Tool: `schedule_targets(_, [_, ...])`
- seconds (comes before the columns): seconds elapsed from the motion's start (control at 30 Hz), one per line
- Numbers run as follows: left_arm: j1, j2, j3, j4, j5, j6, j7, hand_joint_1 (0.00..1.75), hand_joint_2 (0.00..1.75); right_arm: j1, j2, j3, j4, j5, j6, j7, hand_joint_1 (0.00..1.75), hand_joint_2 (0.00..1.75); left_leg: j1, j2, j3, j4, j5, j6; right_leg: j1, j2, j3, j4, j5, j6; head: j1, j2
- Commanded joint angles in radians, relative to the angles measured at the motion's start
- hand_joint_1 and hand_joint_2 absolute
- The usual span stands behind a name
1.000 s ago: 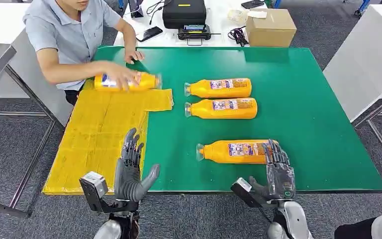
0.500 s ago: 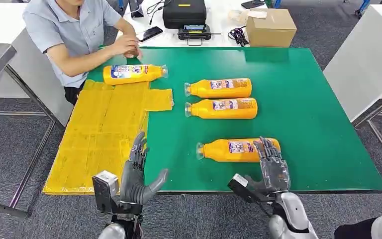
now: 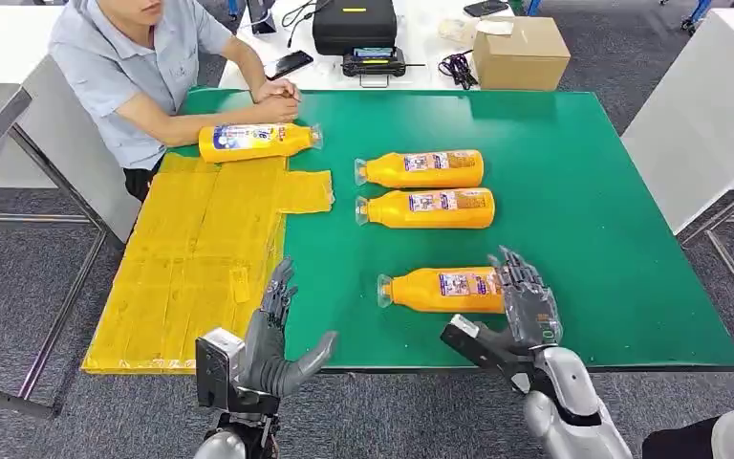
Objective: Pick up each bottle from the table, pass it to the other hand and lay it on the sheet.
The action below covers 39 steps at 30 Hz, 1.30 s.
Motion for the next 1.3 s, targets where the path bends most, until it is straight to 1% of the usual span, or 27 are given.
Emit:
schedule_targets(0.03, [-0.026,0.031,-0.022,0.034,-0.029,-0.005,0.032,0.00,1.75,-0.086,-0.044,0.049,0.082,0.018,0.057,0.054,0.00,1.75,0.001,0.002,0.003,0.000,-0.001,-0.002,0.001,0.001,0.003,-0.001,0.000,-0.002,0.000,0.000])
schedule_targets(0.1, [-0.030,0.030,-0.025,0.040,-0.034,-0.010,0.033,0.00,1.75,-0.108,-0.048,0.051,0.113,0.018,0.064,0.053,0.00,1.75,0.002,0.003,0.005,0.000,-0.002,-0.003,0.002,0.002,0.005,-0.001,-0.001,-0.003,0.000,0.000])
schedule_targets(0.2, [-0.035,0.030,-0.029,0.049,-0.044,-0.013,0.044,0.00,1.75,-0.126,-0.045,0.060,0.136,0.017,0.079,0.046,0.00,1.75,0.001,0.002,0.003,0.000,-0.001,-0.002,0.001,0.002,0.003,-0.001,0.000,-0.002,0.000,0.000])
schedule_targets(0.27, [-0.037,0.029,-0.029,0.052,-0.046,-0.013,0.047,0.00,1.75,-0.128,-0.044,0.063,0.139,0.017,0.082,0.046,0.00,1.75,0.002,0.004,0.006,0.000,-0.002,-0.003,0.002,0.003,0.006,-0.002,-0.001,-0.004,0.000,0.000])
schedule_targets(0.3, [-0.038,0.027,-0.030,0.057,-0.048,-0.012,0.047,0.00,1.75,-0.132,-0.044,0.072,0.146,0.015,0.088,0.046,0.00,1.75,0.001,0.002,0.003,-0.001,-0.001,-0.002,0.001,0.002,0.003,-0.001,0.000,-0.002,0.000,0.000])
schedule_targets(0.33, [-0.038,0.026,-0.030,0.056,-0.050,-0.013,0.048,0.00,1.75,-0.133,-0.047,0.080,0.146,0.014,0.095,0.047,0.00,1.75,0.002,0.003,0.006,-0.001,-0.002,-0.003,0.002,0.002,0.006,-0.002,-0.001,-0.003,0.000,0.000])
schedule_targets(0.37, [-0.038,0.026,-0.030,0.056,-0.050,-0.013,0.048,0.00,1.75,-0.133,-0.047,0.080,0.146,0.014,0.095,0.047,0.00,1.75,0.001,0.002,0.003,-0.001,-0.001,-0.002,0.001,0.001,0.003,-0.001,0.000,-0.002,0.000,0.000])
schedule_targets(0.4, [-0.038,0.026,-0.030,0.056,-0.050,-0.013,0.048,0.00,1.75,-0.133,-0.047,0.080,0.146,0.014,0.095,0.047,0.00,1.75,0.002,0.002,0.005,-0.001,-0.002,-0.003,0.002,0.002,0.005,-0.002,-0.001,-0.003,0.000,0.000])
schedule_targets(0.43, [-0.038,0.026,-0.030,0.056,-0.050,-0.013,0.048,0.00,1.75,-0.133,-0.047,0.080,0.146,0.014,0.095,0.047,0.00,1.75,0.001,0.001,0.003,-0.001,-0.001,-0.002,0.001,0.001,0.003,-0.001,0.000,-0.002,0.000,0.000])
schedule_targets(0.47, [-0.037,0.027,-0.031,0.054,-0.053,-0.012,0.048,0.00,1.75,-0.134,-0.050,0.082,0.145,0.014,0.099,0.048,0.00,1.75,0.002,0.002,0.005,-0.001,-0.002,-0.003,0.002,0.002,0.005,-0.001,-0.001,-0.003,0.000,0.000])
schedule_targets(0.5, [-0.036,0.028,-0.031,0.053,-0.056,-0.011,0.049,0.00,1.75,-0.136,-0.052,0.085,0.145,0.014,0.104,0.050,0.00,1.75,0.001,0.002,0.004,-0.001,-0.001,-0.002,0.001,0.001,0.004,-0.001,-0.001,-0.002,0.000,0.000])
schedule_targets(0.53, [-0.035,0.028,-0.031,0.052,-0.060,-0.010,0.052,0.00,1.75,-0.140,-0.056,0.091,0.147,0.015,0.118,0.057,0.00,1.75,0.002,0.003,0.006,0.000,-0.002,-0.003,0.002,0.002,0.006,-0.001,-0.001,-0.003,0.000,0.000])
schedule_targets(0.6, [-0.035,0.028,-0.032,0.053,-0.065,-0.012,0.057,0.00,1.75,-0.151,-0.065,0.100,0.151,0.015,0.135,0.062,0.00,1.75,0.001,0.002,0.003,-0.001,-0.001,-0.001,0.001,0.001,0.002,-0.001,0.000,-0.002,0.000,0.000])
schedule_targets(0.63, [-0.036,0.028,-0.033,0.055,-0.066,-0.014,0.058,0.00,1.75,-0.156,-0.068,0.104,0.155,0.015,0.139,0.062,0.00,1.75,0.001,0.003,0.004,-0.001,-0.002,-0.002,0.001,0.002,0.004,-0.001,-0.001,-0.002,0.000,0.000])
schedule_targets(0.73, [-0.037,0.028,-0.036,0.057,-0.069,-0.016,0.060,0.00,1.75,-0.165,-0.071,0.112,0.162,0.016,0.145,0.062,0.00,1.75,0.001,0.002,0.002,0.000,-0.001,-0.002,0.001,0.002,0.002,-0.001,0.000,-0.002,0.000,0.000])
schedule_targets(0.8, [-0.039,0.027,-0.038,0.059,-0.071,-0.018,0.062,0.00,1.75,-0.170,-0.072,0.117,0.167,0.016,0.151,0.063,0.00,1.75,0.001,0.002,0.004,-0.001,-0.001,-0.002,0.001,0.002,0.004,-0.001,0.000,-0.002,0.000,0.000])
schedule_targets(0.9, [-0.040,0.026,-0.039,0.065,-0.076,-0.023,0.069,0.00,1.75,-0.176,-0.083,0.137,0.174,0.002,0.178,0.071,0.00,1.75,0.002,0.002,0.005,0.000,-0.002,-0.003,0.002,0.001,0.005,-0.001,-0.001,-0.003,0.000,0.000])
schedule_targets(1.07, [-0.039,0.027,-0.038,0.069,-0.079,-0.026,0.074,0.00,1.75,-0.185,-0.097,0.146,0.190,-0.013,0.207,0.077,0.00,1.75,0.000,0.001,0.002,-0.001,0.000,-0.001,0.000,0.001,0.002,-0.001,0.000,-0.001,0.000,0.000])
schedule_targets(1.1, [-0.039,0.027,-0.038,0.070,-0.080,-0.027,0.074,0.00,1.75,-0.189,-0.099,0.150,0.195,-0.018,0.214,0.077,0.00,1.75,0.001,0.002,0.004,0.000,-0.002,-0.002,0.002,0.002,0.004,-0.001,-0.001,-0.002,0.000,0.000])
schedule_targets(1.17, [-0.041,0.027,-0.040,0.073,-0.084,-0.028,0.077,0.00,1.75,-0.199,-0.107,0.156,0.206,-0.048,0.258,0.080,0.00,1.75,0.001,0.002,0.005,0.000,-0.002,-0.002,0.002,0.002,0.005,-0.001,-0.001,-0.003,0.000,0.000])
schedule_targets(1.23, [-0.047,0.027,-0.046,0.081,-0.089,-0.033,0.081,0.00,1.75,-0.218,-0.130,0.166,0.212,-0.092,0.305,0.071,0.00,1.75,0.000,0.001,0.002,0.000,-0.001,-0.001,0.001,0.001,0.002,-0.001,0.000,-0.001,0.000,0.000])
schedule_targets(1.3, [-0.049,0.027,-0.048,0.084,-0.092,-0.035,0.083,0.00,1.75,-0.231,-0.135,0.175,0.219,-0.106,0.322,0.073,0.00,1.75,0.001,0.002,0.003,0.000,-0.001,-0.002,0.001,0.002,0.003,-0.001,0.000,-0.002,0.000,0.000])
